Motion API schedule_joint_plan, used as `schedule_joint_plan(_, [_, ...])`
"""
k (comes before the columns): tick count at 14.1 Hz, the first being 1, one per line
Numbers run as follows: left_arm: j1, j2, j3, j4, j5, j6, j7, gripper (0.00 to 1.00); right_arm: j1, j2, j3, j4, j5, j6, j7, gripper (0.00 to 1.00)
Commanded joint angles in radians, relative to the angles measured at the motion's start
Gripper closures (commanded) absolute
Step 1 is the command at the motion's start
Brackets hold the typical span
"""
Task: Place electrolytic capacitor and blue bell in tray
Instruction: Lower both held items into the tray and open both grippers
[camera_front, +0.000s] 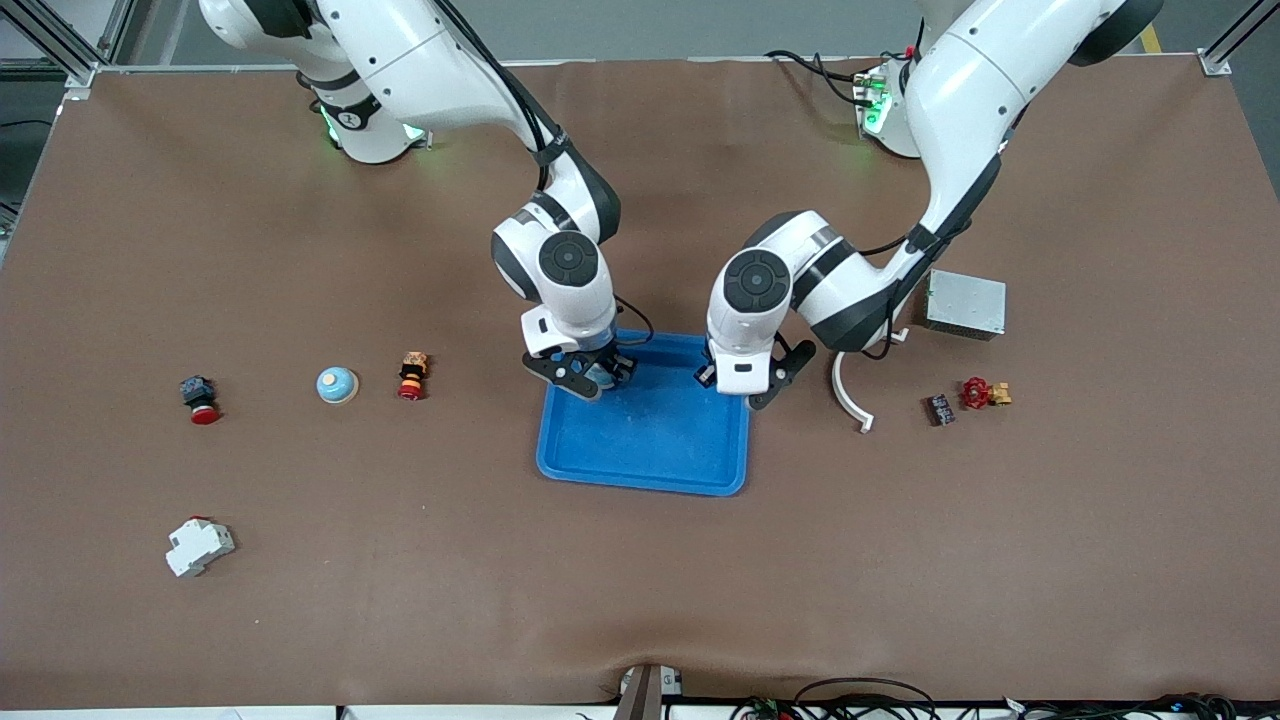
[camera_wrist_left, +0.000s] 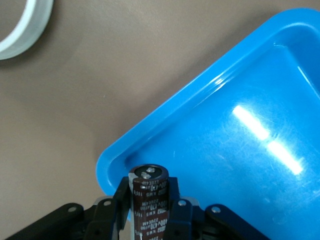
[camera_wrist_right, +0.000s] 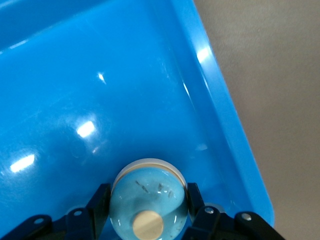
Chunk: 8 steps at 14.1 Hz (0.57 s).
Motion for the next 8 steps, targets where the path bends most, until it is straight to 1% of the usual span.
schedule_joint_plan(1, [-0.011,0.029,0.001,0.025,0.024,0.007,-0.021,1.00,0.024,0.046,-0.013,0.044,-0.012,-0.005,0.039,1.00])
schedule_joint_plan(2, [-0.013,0.035,0.001,0.025,0.025,0.019,-0.023,1.00,0.026,0.060,-0.014,0.050,-0.013,-0.002,0.039,1.00])
schedule_joint_plan(3, [-0.014,0.045,0.001,0.024,0.030,0.040,-0.023,1.00,0.027,0.069,-0.016,0.055,-0.013,0.001,0.039,0.98])
schedule_joint_plan(4, [-0.025,0.052,0.004,0.024,0.028,0.060,-0.024,1.00,0.017,0.077,-0.016,0.064,-0.009,0.000,0.039,0.01])
schedule_joint_plan(6, [-0.028,0.060,0.005,0.024,0.031,0.064,-0.055,1.00,0.023,0.072,-0.018,0.072,-0.013,-0.007,0.036,0.00])
schedule_joint_plan(8, [-0.028,0.068,0.005,0.022,0.031,0.064,-0.056,1.00,0.021,0.060,-0.016,0.108,-0.012,-0.052,0.027,0.00])
